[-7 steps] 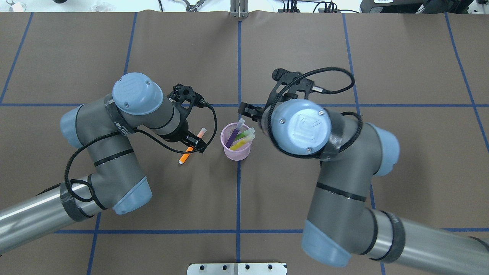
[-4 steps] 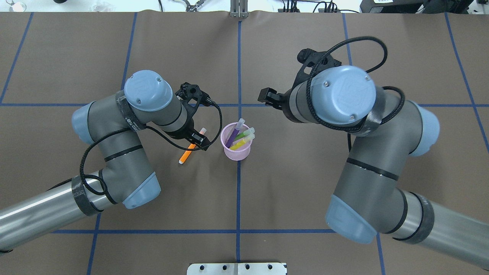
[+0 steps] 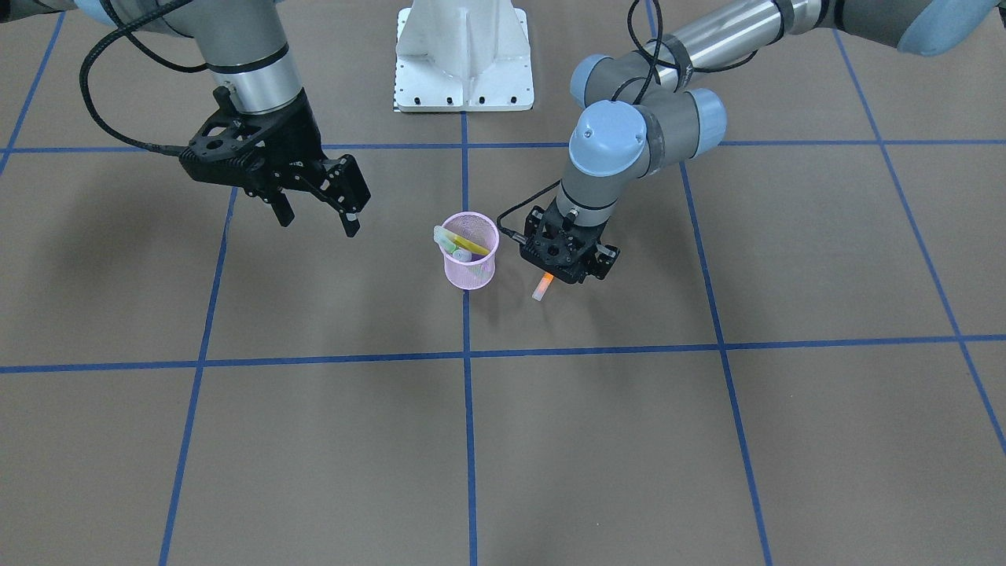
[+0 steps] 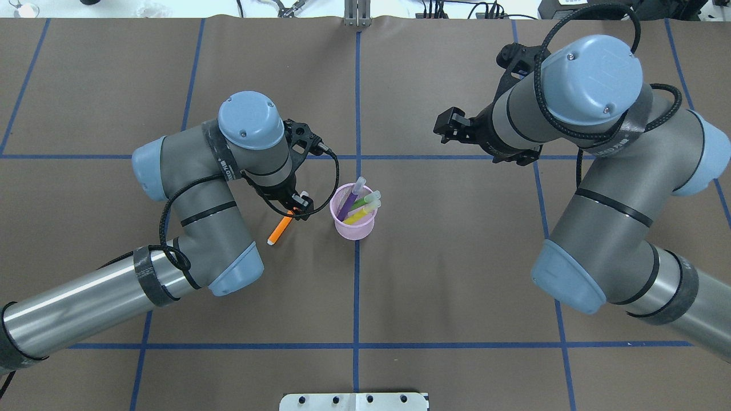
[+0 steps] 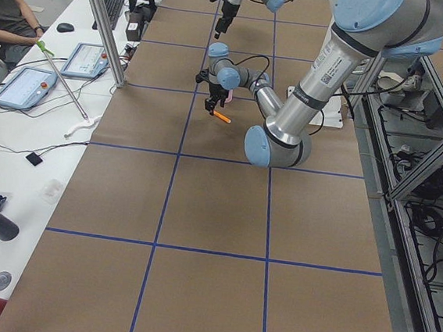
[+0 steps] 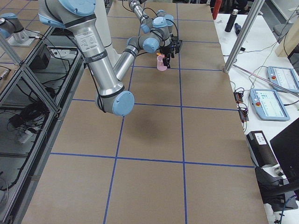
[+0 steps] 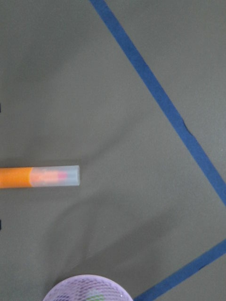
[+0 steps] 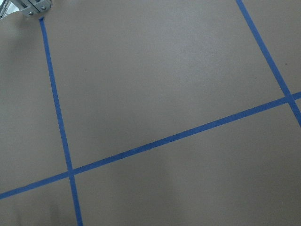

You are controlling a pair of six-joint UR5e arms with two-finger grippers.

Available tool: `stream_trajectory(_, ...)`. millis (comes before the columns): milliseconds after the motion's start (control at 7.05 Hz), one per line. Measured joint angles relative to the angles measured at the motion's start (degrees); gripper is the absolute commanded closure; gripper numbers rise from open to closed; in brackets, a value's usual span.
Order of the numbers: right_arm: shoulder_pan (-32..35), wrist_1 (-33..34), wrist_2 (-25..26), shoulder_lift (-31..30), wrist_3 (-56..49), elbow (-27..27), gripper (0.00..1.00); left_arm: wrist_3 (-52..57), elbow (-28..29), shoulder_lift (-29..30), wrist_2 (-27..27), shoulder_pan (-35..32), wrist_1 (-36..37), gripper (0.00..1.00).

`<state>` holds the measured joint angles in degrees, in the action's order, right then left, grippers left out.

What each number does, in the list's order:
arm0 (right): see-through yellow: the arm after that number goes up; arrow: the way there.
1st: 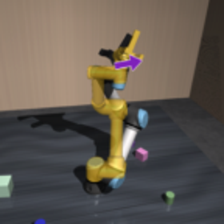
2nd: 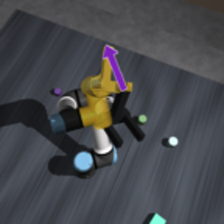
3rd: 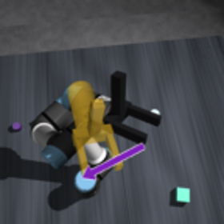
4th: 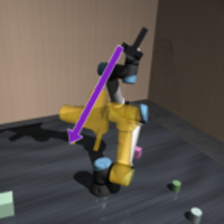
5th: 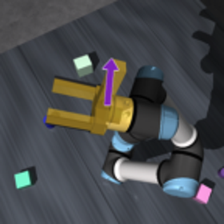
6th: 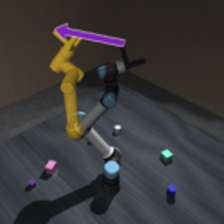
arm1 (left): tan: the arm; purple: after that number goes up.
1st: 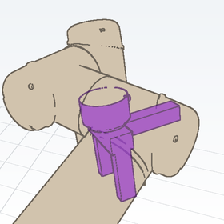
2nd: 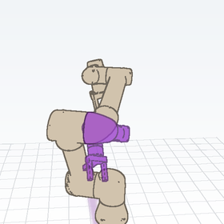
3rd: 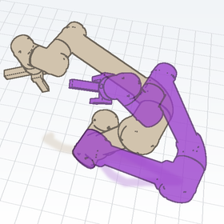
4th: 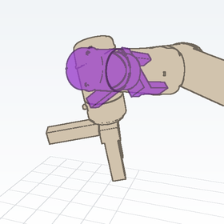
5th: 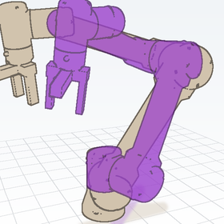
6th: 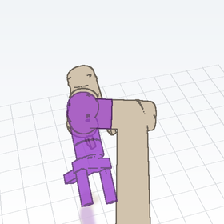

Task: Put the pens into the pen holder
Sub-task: 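Withdraw the right gripper while the left gripper lowers onto the orange pen, then close the left gripper on the orange pen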

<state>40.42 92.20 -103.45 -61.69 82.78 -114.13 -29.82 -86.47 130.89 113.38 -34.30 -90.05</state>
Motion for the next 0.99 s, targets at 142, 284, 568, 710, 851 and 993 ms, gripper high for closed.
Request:
stream_trajectory(142, 0.03, 0.0, 0.01, -0.16, -0.05, 0.03, 0.0, 0.31, 0.85, 0.88, 0.82, 0.01, 1.42, 0.24)
stream_trajectory(284, 0.14, 0.05, -0.12, -0.32, -0.06, 0.04, 0.0, 0.41, 2.62, 2.13, 1.29, 0.01, 1.89, 0.26)
stream_trajectory(568, 0.71, 0.15, -1.46, -1.2, -0.33, 0.03, 0.0, 0.79, 6.97, 5.2, 1.55, -0.12, 2.02, 0.31)
stream_trajectory(710, 1.26, 0.12, -2.46, -1.67, -0.44, 0.0, 0.0, 1.74, 7.91, 5.75, 1.57, -0.39, 2.07, 0.35)
stream_trajectory(851, 1.69, 0.11, -3.09, -1.96, -0.59, -0.03, 0.0, 2.71, 8.4, 5.9, 1.58, -0.59, 2.16, 0.37)
stream_trajectory(993, 2.2, 0.12, -3.9, -2.07, -0.8, -0.03, 0.0, 3.15, 8.72, 5.96, 1.72, -0.64, 2.26, 0.39)
